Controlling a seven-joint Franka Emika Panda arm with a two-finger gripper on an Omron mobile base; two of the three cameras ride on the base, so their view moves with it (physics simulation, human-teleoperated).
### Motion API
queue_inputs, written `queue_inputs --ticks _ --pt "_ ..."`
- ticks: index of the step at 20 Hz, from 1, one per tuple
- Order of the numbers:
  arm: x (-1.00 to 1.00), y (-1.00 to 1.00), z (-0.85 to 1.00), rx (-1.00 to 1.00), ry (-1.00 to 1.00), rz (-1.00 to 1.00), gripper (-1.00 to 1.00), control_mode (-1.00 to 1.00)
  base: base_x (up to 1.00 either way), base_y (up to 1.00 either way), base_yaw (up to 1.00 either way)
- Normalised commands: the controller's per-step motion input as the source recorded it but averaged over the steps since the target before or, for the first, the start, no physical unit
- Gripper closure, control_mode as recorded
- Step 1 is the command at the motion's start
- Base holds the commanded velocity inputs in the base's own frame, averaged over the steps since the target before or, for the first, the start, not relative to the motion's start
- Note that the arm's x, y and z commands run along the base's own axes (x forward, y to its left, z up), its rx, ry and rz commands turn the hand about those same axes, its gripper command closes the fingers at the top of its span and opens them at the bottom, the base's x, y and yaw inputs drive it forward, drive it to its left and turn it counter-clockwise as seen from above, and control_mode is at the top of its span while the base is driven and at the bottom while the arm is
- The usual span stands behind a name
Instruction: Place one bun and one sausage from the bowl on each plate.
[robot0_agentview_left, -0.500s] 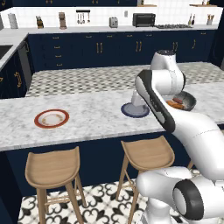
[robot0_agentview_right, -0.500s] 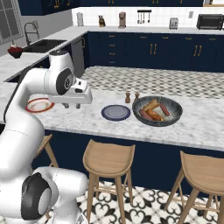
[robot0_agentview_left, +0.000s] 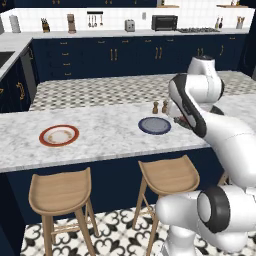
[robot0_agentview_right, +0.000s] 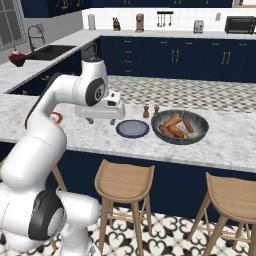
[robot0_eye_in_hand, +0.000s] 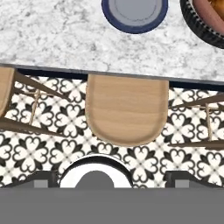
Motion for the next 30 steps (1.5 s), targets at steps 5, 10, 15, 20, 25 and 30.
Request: queue_inputs --ticks 5,10,15,20,25,30 --pt "0.18 -0.87 0.00 0.00 0.10 0.00 -1.00 -1.00 0.00 0.00 0.00" --pt "0.06 -0.78 0.00 0.00 0.04 0.00 -1.00 -1.00 0.00 0.00 0.00" --pt "0.16 -0.51 -0.02 0.00 0.06 0.00 -1.00 -1.00 0.00 0.00 0.00" --pt "0.22 -0.48 -0.14 0.00 0.04 0.00 -1.00 -1.00 0.00 0.00 0.00" --pt "0.17 -0.40 -0.23 0.00 0.02 0.00 -1.00 -1.00 0.00 0.00 0.00" --pt "0.36 -0.26 -0.21 0.00 0.00 0.00 -1.00 -1.00 0.00 0.00 0.00"
